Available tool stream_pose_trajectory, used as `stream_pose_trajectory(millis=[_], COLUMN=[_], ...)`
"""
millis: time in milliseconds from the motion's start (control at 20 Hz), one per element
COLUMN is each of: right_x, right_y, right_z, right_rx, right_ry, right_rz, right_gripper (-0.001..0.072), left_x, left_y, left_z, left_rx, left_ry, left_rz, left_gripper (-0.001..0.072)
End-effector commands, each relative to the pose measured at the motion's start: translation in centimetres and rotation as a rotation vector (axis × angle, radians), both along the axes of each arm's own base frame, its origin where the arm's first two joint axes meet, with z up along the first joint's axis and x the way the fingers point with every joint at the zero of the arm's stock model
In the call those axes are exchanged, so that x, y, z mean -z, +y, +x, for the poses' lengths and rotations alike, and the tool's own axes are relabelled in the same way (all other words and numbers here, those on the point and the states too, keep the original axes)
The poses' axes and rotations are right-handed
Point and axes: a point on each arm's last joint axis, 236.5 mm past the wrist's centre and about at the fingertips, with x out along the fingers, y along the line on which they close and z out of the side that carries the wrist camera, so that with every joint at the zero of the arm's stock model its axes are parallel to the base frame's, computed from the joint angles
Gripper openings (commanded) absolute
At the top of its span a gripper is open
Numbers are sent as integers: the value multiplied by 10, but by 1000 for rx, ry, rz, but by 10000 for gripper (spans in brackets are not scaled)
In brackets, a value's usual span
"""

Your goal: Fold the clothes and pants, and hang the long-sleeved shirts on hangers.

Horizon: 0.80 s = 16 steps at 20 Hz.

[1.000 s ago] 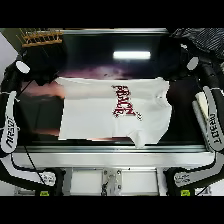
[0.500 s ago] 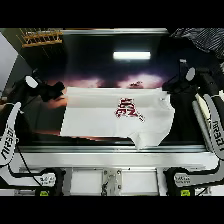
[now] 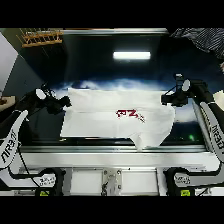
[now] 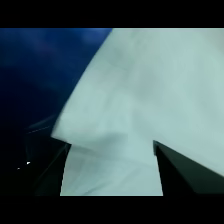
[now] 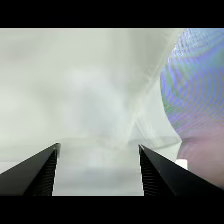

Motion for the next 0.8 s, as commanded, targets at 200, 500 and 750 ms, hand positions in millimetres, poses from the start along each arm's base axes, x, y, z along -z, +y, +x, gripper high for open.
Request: stream_pose_trajectory(millis=[200,500,750], right_x=[-137,-191,-189], right_y=[-22,-16,-15], right_z=[-13,-25,-25], right_rx=[24,30,31], right_ry=[-282,-420,-417], right_rz=[-54,-43,-39], right_gripper=[531,531,531], left_x=[-71,-4,20], left_y=[38,39,13], left_z=[-50,-184,-208], left_rx=[22,-135,-272], left_ry=[-35,207,176], left_rz=[120,50,-78], left_gripper=[570,570,569])
